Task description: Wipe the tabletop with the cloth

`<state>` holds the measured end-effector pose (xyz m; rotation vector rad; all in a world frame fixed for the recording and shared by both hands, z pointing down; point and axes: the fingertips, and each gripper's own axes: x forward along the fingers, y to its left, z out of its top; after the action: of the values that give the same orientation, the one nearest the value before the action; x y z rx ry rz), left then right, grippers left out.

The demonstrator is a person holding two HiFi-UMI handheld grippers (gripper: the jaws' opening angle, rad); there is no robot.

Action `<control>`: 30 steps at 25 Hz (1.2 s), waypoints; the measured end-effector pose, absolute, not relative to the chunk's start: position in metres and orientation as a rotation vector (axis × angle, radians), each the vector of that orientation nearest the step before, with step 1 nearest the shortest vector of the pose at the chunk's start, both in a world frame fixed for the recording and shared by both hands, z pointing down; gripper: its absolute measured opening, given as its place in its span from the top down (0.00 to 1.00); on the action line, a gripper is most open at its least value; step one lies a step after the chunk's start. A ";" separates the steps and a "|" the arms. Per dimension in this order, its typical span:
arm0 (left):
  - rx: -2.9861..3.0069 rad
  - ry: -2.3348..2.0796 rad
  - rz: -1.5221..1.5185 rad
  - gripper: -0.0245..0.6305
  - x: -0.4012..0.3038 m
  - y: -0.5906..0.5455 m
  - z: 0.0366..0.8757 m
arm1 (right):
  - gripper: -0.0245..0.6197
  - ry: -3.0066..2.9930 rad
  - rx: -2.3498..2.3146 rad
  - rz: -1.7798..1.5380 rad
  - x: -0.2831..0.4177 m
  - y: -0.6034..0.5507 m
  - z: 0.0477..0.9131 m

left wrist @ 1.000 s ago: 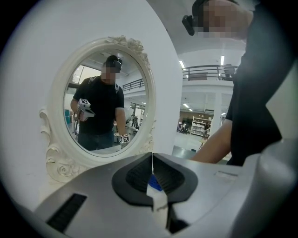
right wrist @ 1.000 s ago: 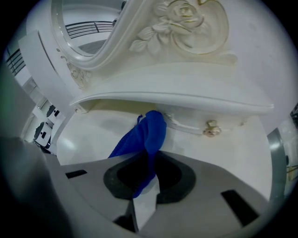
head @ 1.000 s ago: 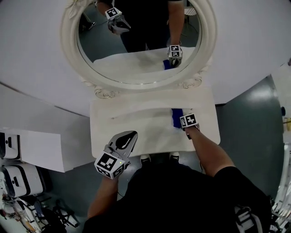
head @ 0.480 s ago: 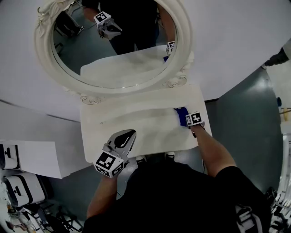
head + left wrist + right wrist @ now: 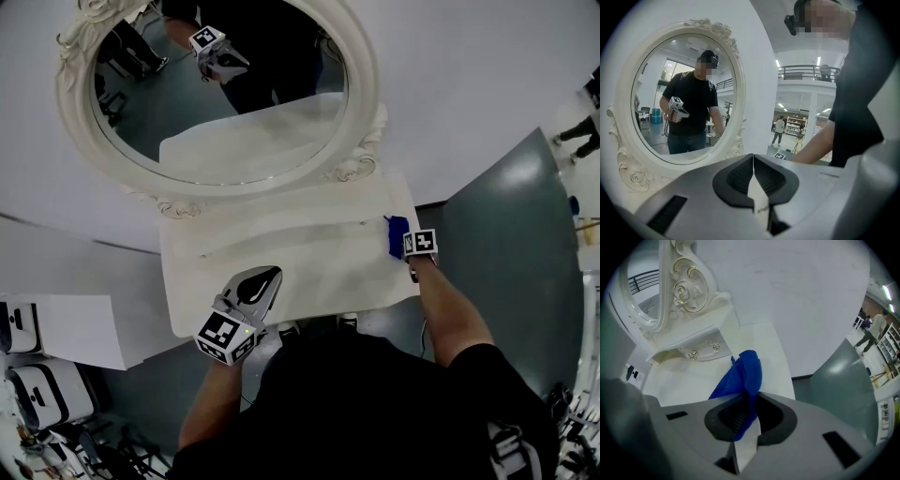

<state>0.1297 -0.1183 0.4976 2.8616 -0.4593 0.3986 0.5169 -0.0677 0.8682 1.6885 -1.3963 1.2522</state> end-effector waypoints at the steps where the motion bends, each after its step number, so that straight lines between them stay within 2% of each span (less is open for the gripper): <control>1: 2.861 -0.459 0.400 0.94 0.130 -0.118 0.498 | 0.90 -1.393 1.691 1.253 0.519 -0.066 0.868; 9: 2.859 -0.481 0.406 0.94 0.119 -0.114 0.496 | 0.90 -1.375 1.752 1.245 0.518 -0.068 0.860; 13: 2.860 -0.505 0.396 0.94 0.110 -0.111 0.495 | 0.90 -1.471 1.743 1.218 0.489 -0.083 0.846; 22: 2.843 -0.614 0.365 0.94 0.057 -0.099 0.490 | 0.90 -1.733 1.548 1.188 0.344 -0.129 0.821; 30: 2.787 -0.799 0.344 0.94 -0.023 -0.093 0.487 | 0.90 -1.972 1.248 1.081 0.173 -0.191 0.795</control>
<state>-0.0232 -0.0932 0.4873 2.7866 -0.7985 0.3440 0.1728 -0.1910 0.7951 1.2482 -1.9724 1.0811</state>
